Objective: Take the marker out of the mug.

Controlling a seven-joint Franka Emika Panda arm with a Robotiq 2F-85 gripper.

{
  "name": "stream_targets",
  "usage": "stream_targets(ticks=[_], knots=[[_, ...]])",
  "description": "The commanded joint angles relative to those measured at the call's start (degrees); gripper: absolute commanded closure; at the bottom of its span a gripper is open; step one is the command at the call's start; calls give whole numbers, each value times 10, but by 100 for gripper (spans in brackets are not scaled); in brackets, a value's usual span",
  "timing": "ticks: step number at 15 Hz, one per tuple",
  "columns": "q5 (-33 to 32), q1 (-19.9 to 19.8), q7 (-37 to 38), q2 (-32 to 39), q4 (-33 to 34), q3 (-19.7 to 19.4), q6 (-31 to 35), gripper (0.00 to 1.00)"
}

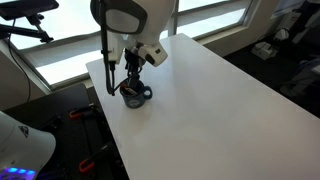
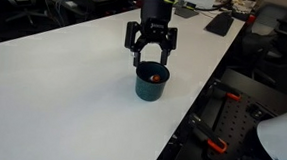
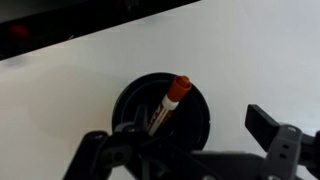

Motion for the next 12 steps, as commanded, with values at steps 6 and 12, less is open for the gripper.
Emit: stream_targets(ticks=[6, 12], knots=[[-42, -6, 7, -33, -63, -16, 31, 26], [-53, -7, -2, -36, -80, -17, 45, 73]])
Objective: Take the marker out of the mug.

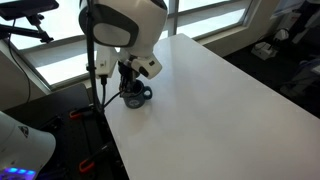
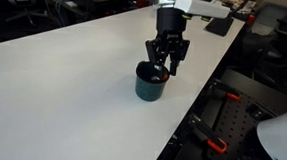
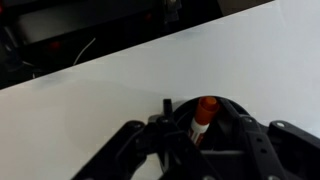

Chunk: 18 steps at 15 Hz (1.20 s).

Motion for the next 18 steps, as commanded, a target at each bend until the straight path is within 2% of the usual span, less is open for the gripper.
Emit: stream_targets(ticks=[1, 4, 6, 10, 18], knots=[[-11, -1, -3, -25, -24, -1, 14, 82], [-12, -1, -8, -30, -30, -1, 15, 100], [-13, -1, -12, -33, -32, -1, 14, 95], [-22, 2, -21, -34, -33, 1, 16, 95], [-58, 17, -24, -106, -12, 13, -72, 95]])
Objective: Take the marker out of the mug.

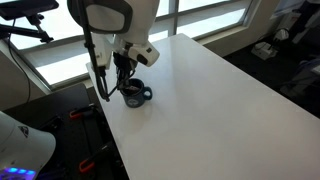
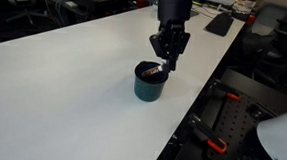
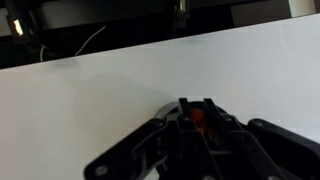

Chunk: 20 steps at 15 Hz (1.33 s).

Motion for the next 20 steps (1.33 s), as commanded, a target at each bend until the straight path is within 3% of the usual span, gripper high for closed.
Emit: stream_targets(ticks=[1, 7, 13, 17, 20], knots=[[-13, 10, -3, -61, 3, 4, -59, 95], [-37, 9, -12, -151, 42, -5, -156, 95], [-173, -30, 15, -183, 14, -4, 14, 95], [-275, -84, 40, -139, -31, -14, 168, 95], [-378, -146, 85, -69, -52, -19, 288, 95]])
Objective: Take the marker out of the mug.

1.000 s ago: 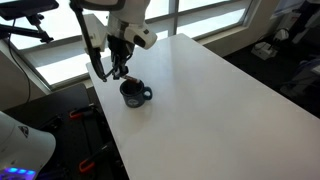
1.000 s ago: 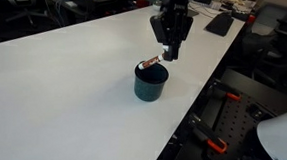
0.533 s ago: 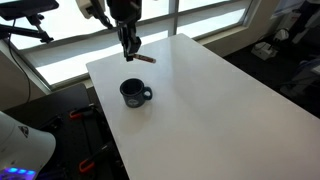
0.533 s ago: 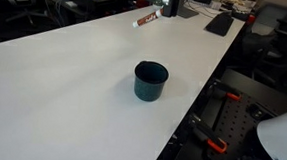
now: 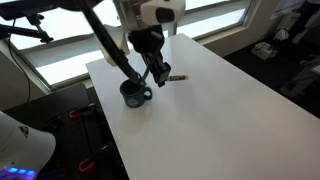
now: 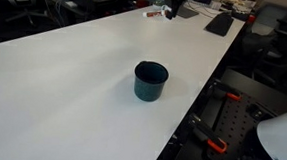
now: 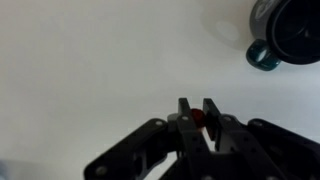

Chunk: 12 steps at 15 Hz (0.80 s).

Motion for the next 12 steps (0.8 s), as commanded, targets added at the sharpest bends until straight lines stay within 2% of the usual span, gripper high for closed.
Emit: stream_targets(ticks=[1, 2, 3, 4, 9, 12], knots=[[-132, -74, 79, 88, -15, 2, 130, 95], [-190, -101, 114, 126, -11, 2, 160, 95], [-241, -147, 147, 150, 0, 24, 170, 95], [-294, -170, 175, 168, 12, 26, 170, 95], [-562, -143, 372, 291, 77, -46, 165, 95], [-675, -129, 487, 357, 112, -55, 162, 95]])
